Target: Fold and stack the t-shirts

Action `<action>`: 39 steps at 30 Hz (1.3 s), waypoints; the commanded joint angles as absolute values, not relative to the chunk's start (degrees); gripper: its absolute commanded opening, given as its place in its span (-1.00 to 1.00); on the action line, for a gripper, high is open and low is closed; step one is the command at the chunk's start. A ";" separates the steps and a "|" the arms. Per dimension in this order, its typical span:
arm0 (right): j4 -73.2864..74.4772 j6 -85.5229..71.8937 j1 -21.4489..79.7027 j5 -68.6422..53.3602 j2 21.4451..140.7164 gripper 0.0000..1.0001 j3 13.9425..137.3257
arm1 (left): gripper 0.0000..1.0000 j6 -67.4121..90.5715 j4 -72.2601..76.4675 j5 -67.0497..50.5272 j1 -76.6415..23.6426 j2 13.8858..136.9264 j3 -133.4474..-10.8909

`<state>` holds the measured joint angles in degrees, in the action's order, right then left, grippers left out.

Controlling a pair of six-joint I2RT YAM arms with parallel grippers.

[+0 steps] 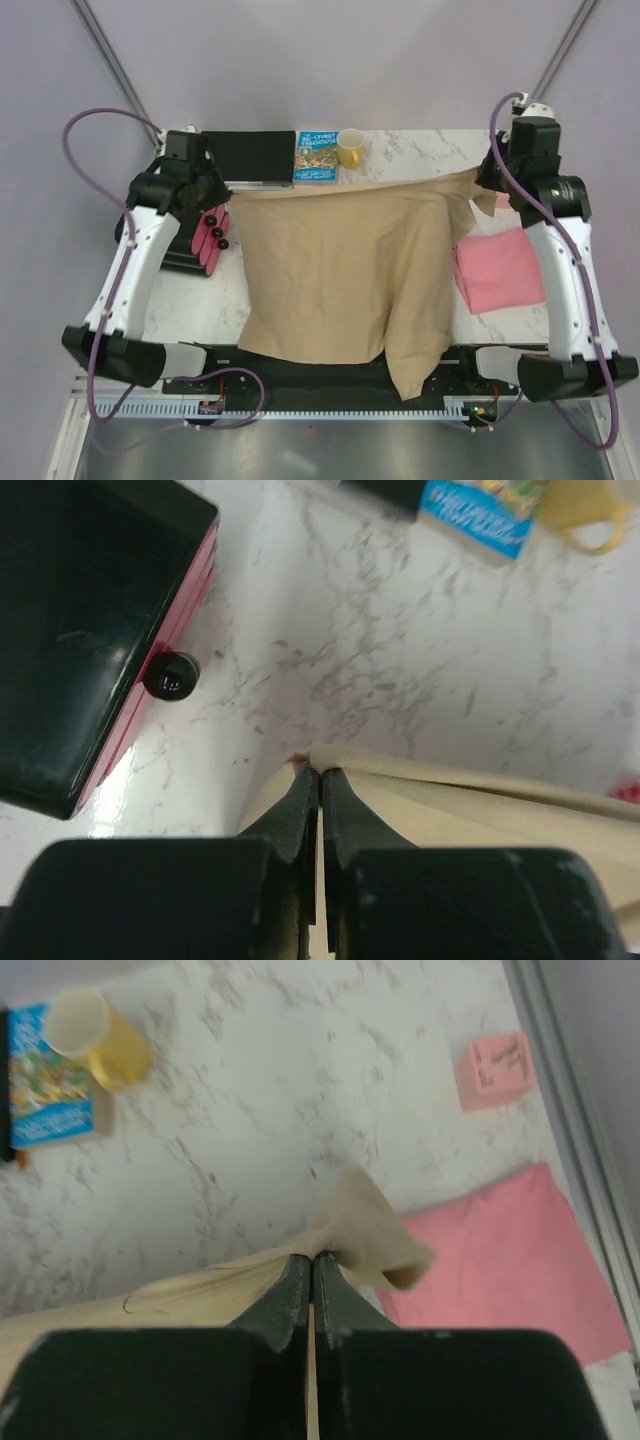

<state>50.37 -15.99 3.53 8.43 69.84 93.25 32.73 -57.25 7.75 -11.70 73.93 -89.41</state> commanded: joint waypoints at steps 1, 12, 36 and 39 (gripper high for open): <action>48.08 -17.75 3.43 13.27 72.06 -1.00 89.23 | -0.96 29.53 -55.99 11.60 -11.07 78.56 -87.37; 44.65 -16.62 6.41 13.09 88.05 -1.00 88.41 | -0.96 27.42 -53.53 10.98 -11.07 93.24 -90.87; 41.22 -14.16 13.27 28.11 117.06 -1.00 110.03 | -0.96 23.03 -44.03 10.64 -10.99 115.13 -101.76; 41.31 -13.10 13.18 27.69 120.48 -1.00 113.72 | -0.96 22.68 -44.12 10.02 -10.99 119.25 -106.69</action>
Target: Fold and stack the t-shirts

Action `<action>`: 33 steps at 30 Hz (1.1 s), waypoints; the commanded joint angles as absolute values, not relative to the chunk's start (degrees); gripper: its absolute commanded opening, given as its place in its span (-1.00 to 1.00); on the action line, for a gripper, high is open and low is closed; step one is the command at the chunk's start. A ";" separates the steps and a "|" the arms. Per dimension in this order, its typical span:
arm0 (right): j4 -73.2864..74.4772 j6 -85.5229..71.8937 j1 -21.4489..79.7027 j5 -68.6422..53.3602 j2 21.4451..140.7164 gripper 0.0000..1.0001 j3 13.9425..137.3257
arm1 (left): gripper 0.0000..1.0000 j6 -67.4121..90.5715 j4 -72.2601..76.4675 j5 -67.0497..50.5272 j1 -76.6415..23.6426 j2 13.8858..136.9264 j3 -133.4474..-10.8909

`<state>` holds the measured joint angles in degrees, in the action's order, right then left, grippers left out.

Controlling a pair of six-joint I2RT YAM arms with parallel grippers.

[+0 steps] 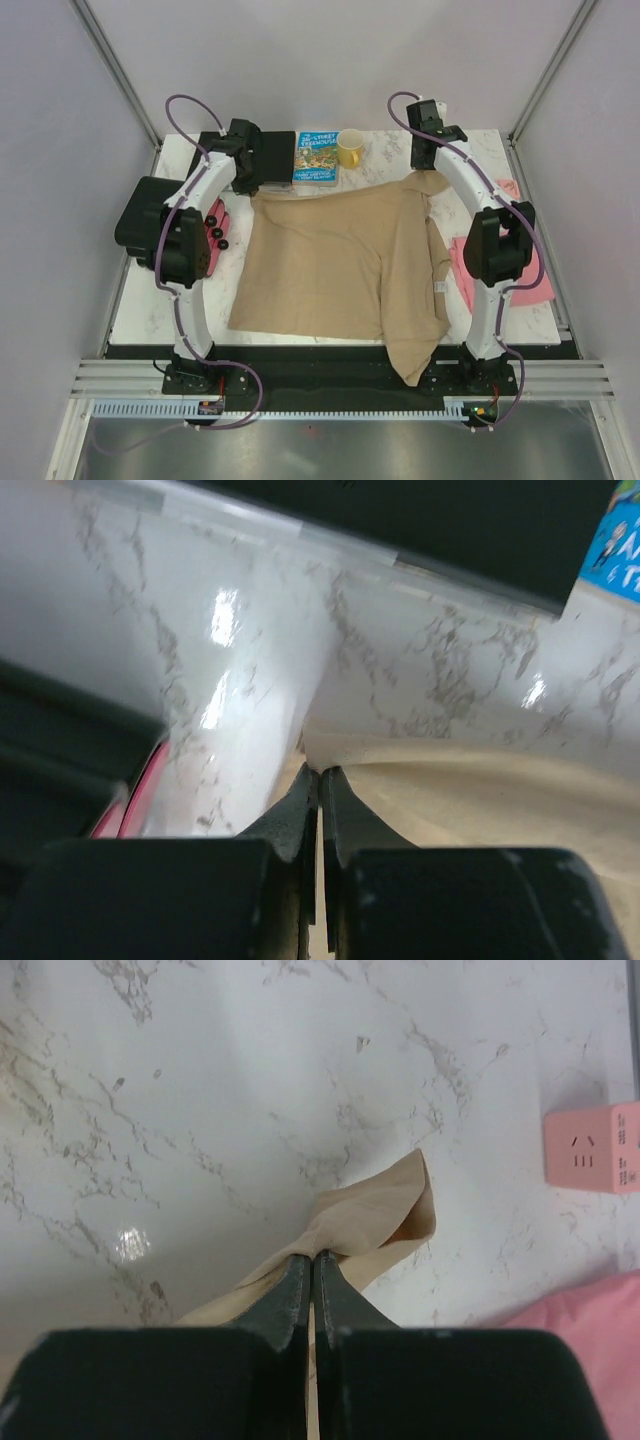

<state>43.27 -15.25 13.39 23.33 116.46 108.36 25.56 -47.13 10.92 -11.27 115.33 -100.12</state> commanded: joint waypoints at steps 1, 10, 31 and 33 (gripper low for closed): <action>41.48 -13.01 13.27 26.99 121.46 -1.00 115.64 | -0.96 22.68 -44.21 9.76 -10.90 120.05 -108.87; 43.33 -12.31 13.18 25.31 130.43 -1.00 123.74 | -0.96 23.03 -45.61 10.11 -10.99 126.38 -115.22; 37.19 -10.55 13.27 23.65 135.70 -0.57 125.34 | -0.34 22.94 -47.46 12.38 -10.72 128.59 -118.04; 35.78 -10.81 13.36 22.86 134.74 -0.26 124.63 | -0.31 23.12 -47.37 13.01 -10.72 127.19 -118.04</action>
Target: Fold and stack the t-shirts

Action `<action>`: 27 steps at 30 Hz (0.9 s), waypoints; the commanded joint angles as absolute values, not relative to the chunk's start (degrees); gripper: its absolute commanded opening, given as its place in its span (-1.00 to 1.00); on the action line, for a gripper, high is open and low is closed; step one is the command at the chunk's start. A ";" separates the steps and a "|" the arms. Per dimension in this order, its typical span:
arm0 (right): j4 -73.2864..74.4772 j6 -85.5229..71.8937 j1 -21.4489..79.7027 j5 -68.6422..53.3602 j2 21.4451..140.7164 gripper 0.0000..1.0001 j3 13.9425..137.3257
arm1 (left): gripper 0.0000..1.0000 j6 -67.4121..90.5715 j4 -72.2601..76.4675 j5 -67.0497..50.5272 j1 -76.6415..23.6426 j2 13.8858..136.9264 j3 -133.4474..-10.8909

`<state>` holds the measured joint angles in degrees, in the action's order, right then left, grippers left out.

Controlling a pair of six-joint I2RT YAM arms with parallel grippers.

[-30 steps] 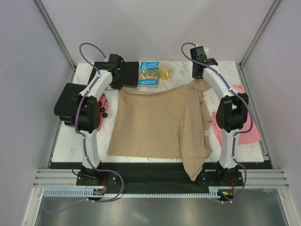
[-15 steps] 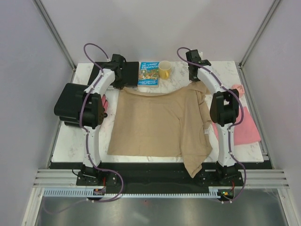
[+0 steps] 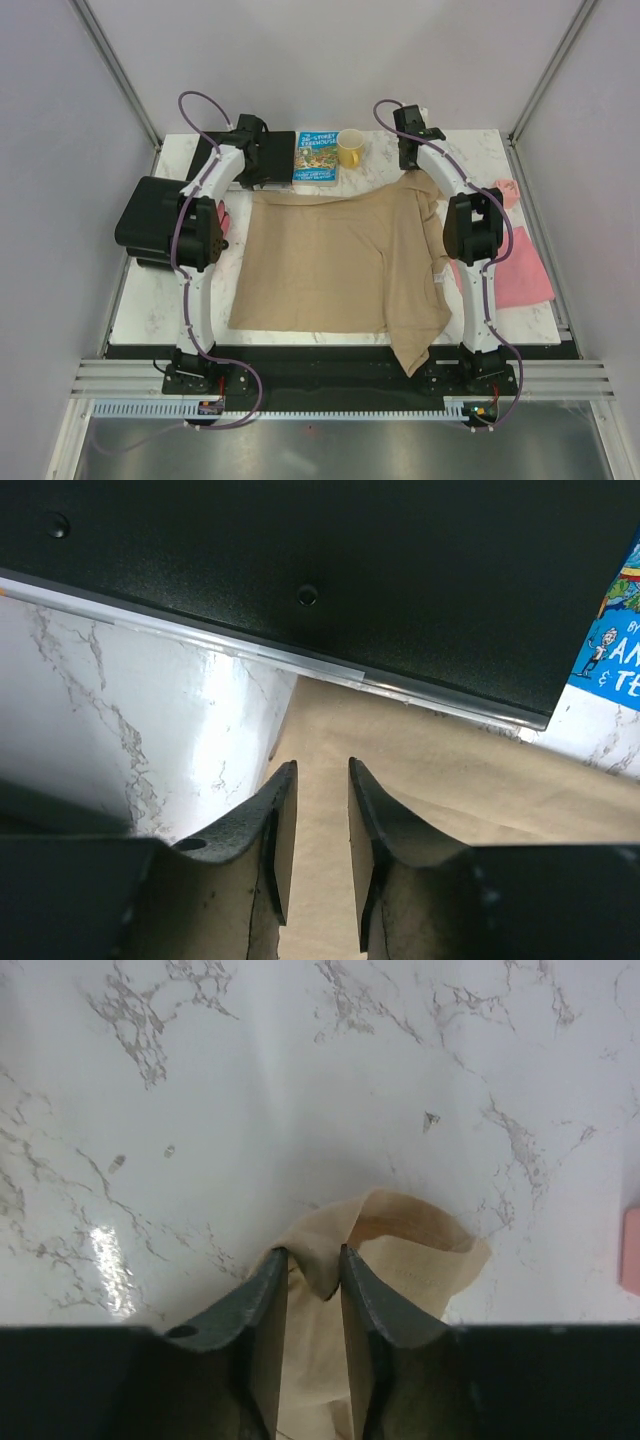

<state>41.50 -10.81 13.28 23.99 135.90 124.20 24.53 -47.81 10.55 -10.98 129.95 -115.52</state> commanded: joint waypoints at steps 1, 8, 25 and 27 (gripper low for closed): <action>34.03 -10.64 13.27 21.46 134.39 -0.14 124.28 | -0.30 22.94 -47.37 13.44 -10.72 126.83 -118.04; 31.55 -8.97 13.71 21.00 128.15 -0.03 123.31 | -0.30 22.14 -47.37 11.70 -10.63 120.42 -114.80; 33.22 -8.00 12.13 28.03 123.12 -1.00 103.96 | -0.96 20.13 -42.28 -1.40 -17.75 106.79 -84.99; 33.40 -8.52 12.22 28.30 125.58 -1.00 104.76 | -0.96 19.95 -42.28 -2.63 -18.10 107.14 -84.47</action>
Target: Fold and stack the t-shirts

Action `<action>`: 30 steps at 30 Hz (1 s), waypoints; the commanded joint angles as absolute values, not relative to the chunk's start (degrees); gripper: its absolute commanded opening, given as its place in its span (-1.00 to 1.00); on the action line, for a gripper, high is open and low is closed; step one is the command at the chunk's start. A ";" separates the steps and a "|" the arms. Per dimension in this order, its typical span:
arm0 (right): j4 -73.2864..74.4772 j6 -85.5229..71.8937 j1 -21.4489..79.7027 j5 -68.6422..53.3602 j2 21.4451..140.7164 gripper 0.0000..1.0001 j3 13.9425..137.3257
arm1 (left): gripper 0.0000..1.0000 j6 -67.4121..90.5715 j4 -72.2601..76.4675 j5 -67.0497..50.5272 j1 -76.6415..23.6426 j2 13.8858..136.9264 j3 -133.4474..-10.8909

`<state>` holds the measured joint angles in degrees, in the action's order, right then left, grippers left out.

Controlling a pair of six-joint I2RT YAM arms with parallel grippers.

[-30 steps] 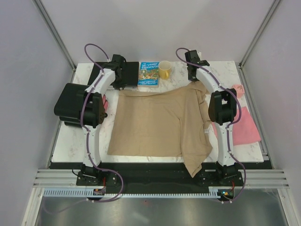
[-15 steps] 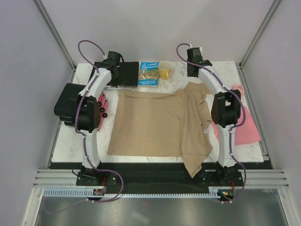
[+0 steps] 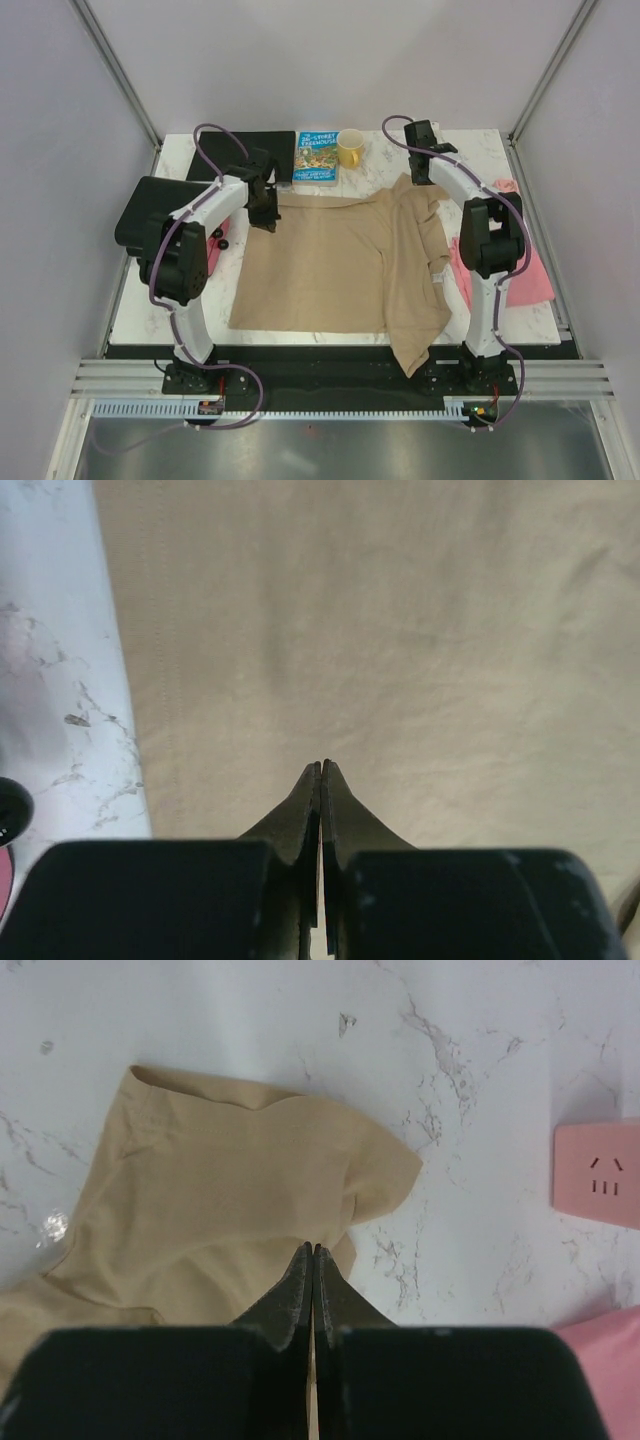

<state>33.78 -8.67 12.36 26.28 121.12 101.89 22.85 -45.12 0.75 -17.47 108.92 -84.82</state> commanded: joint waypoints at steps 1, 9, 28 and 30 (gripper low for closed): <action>33.57 -8.70 12.13 28.21 126.55 -1.00 105.37 | -0.96 19.60 -42.36 -3.16 -18.37 107.23 -84.03; 35.77 -9.23 11.69 26.81 132.88 -1.00 108.72 | -0.96 17.84 -42.01 -4.83 -19.77 106.17 -79.55; 39.20 -6.85 9.67 30.32 137.81 -1.00 117.24 | -0.96 20.04 -41.66 -4.39 -23.20 113.20 -69.96; 39.20 -6.85 9.49 30.67 138.25 -1.00 118.64 | -0.96 20.39 -41.57 -3.69 -23.29 113.03 -69.35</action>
